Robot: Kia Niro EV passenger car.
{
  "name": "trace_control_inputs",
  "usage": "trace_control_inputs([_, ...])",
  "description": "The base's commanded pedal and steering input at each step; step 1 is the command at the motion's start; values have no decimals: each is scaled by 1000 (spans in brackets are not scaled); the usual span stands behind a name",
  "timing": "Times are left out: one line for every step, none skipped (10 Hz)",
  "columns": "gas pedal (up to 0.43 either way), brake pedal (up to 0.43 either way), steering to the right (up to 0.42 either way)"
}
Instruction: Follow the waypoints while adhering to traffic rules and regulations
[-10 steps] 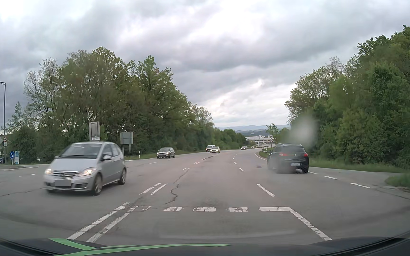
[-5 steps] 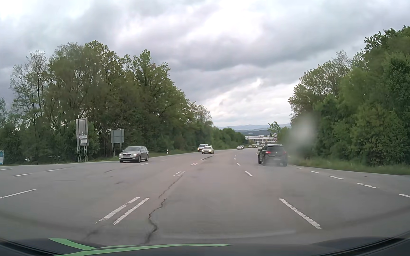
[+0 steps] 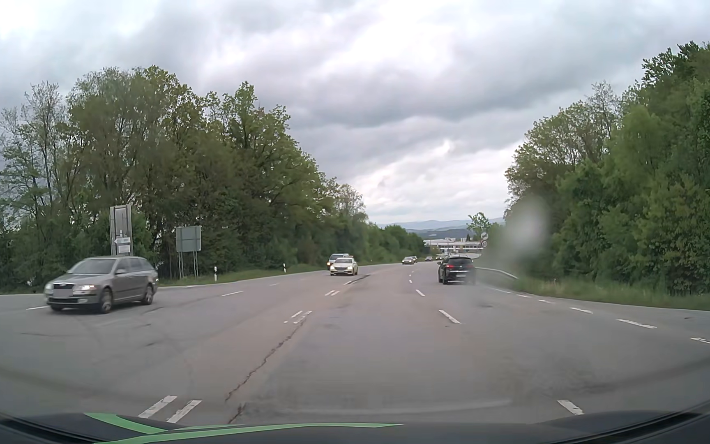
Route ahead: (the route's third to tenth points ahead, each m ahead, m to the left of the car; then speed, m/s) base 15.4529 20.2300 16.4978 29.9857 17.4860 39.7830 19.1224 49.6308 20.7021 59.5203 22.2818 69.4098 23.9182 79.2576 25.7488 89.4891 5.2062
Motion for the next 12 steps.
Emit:
trace_control_inputs([0,323,3])
trace_control_inputs([0,323,4])
trace_control_inputs([0,323,3])
trace_control_inputs([0,323,2])
trace_control_inputs([0,323,2])
trace_control_inputs([0,323,2])
trace_control_inputs([0,323,2])
trace_control_inputs([0,323,2])
trace_control_inputs([0,323,2])
trace_control_inputs([0,317,2])
trace_control_inputs([0,317,2])
trace_control_inputs([0,311,1])
